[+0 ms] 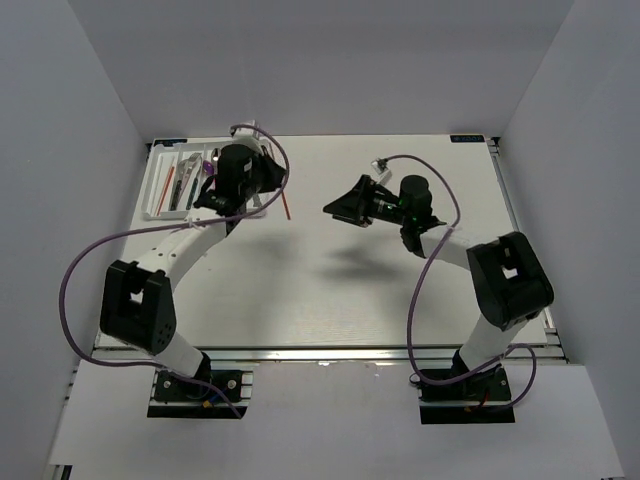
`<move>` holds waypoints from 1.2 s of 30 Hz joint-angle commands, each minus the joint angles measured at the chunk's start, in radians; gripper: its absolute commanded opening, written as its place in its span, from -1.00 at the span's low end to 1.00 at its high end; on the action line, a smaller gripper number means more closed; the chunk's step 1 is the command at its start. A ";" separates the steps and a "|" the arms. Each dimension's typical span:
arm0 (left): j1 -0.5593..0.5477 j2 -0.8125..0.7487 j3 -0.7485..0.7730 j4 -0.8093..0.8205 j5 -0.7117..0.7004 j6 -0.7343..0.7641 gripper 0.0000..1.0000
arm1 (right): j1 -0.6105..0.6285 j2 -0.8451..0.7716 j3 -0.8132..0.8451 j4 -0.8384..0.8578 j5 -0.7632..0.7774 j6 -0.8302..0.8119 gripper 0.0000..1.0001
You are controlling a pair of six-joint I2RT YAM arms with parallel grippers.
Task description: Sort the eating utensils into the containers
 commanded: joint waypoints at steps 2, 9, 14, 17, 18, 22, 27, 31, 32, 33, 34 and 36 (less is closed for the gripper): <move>0.045 0.131 0.223 -0.385 -0.705 0.441 -1.00 | -0.060 -0.150 -0.031 -0.402 0.221 -0.287 0.79; 0.352 0.392 0.470 -0.243 -0.644 0.685 -1.00 | -0.060 -0.318 -0.126 -0.581 0.254 -0.465 0.79; 0.469 0.494 0.617 -0.181 -0.614 0.734 -1.00 | -0.055 -0.438 -0.215 -0.638 0.269 -0.537 0.79; 0.487 0.561 0.688 -0.181 -0.628 0.806 -1.00 | -0.051 -0.464 -0.229 -0.638 0.259 -0.545 0.79; 0.492 0.573 0.693 -0.166 -0.631 0.819 -1.00 | -0.049 -0.467 -0.232 -0.627 0.254 -0.542 0.79; 0.526 0.615 0.725 -0.137 -0.603 0.846 -1.00 | -0.042 -0.443 -0.226 -0.607 0.220 -0.536 0.79; 0.536 0.673 0.740 -0.121 -0.594 0.863 -1.00 | -0.031 -0.414 -0.227 -0.593 0.209 -0.531 0.79; 0.549 0.696 0.710 -0.106 -0.597 0.863 -0.98 | -0.028 -0.409 -0.226 -0.592 0.217 -0.536 0.79; 0.553 0.701 0.702 -0.106 -0.594 0.862 -0.97 | -0.026 -0.407 -0.226 -0.593 0.217 -0.537 0.79; 0.553 0.705 0.687 -0.103 -0.586 0.859 -0.97 | -0.028 -0.406 -0.226 -0.593 0.220 -0.537 0.79; 0.555 0.707 0.679 -0.100 -0.588 0.854 -0.97 | -0.026 -0.404 -0.224 -0.595 0.222 -0.539 0.79; 0.556 0.719 0.667 -0.098 -0.586 0.851 -0.91 | -0.023 -0.401 -0.221 -0.598 0.226 -0.544 0.79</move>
